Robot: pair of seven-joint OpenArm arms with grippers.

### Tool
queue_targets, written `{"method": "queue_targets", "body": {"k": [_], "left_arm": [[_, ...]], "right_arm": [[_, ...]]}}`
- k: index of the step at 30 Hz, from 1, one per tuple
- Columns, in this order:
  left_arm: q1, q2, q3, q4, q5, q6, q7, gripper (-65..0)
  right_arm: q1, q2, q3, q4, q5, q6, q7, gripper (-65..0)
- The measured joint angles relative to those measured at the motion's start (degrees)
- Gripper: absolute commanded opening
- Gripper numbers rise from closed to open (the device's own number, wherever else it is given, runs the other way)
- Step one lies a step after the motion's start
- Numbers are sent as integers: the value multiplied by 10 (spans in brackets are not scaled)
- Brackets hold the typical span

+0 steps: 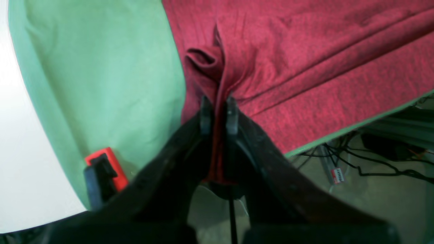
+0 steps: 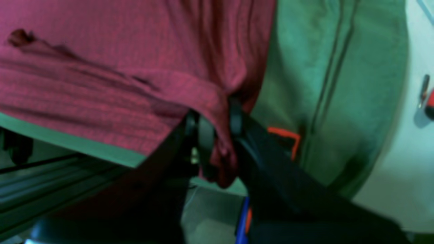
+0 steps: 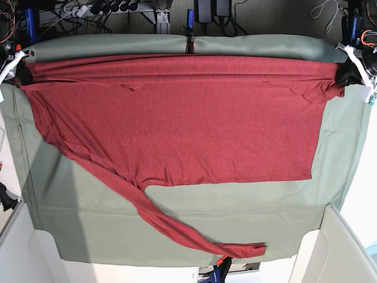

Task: Fold the T-shirt properly
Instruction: 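Lower the shirt edge onto the table and open both grippers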

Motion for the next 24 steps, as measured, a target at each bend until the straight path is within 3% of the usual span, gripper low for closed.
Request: {"method": "queue_targets", "body": {"k": [7, 13, 21, 24], "left_arm": [[0, 26, 12, -1, 24, -2, -16, -650], [-3, 26, 65, -31, 75, -3, -60, -650], [-47, 27, 101, -68, 83, -4, -61, -650], [-47, 28, 101, -68, 82, -4, -61, -570]], "right_arm": [[4, 0, 0, -25, -15, 2, 31, -650], [5, 0, 0, -56, -31, 2, 54, -650], [5, 0, 0, -77, -37, 2, 75, -650], [8, 0, 0, -77, -37, 2, 75, -650]]}}
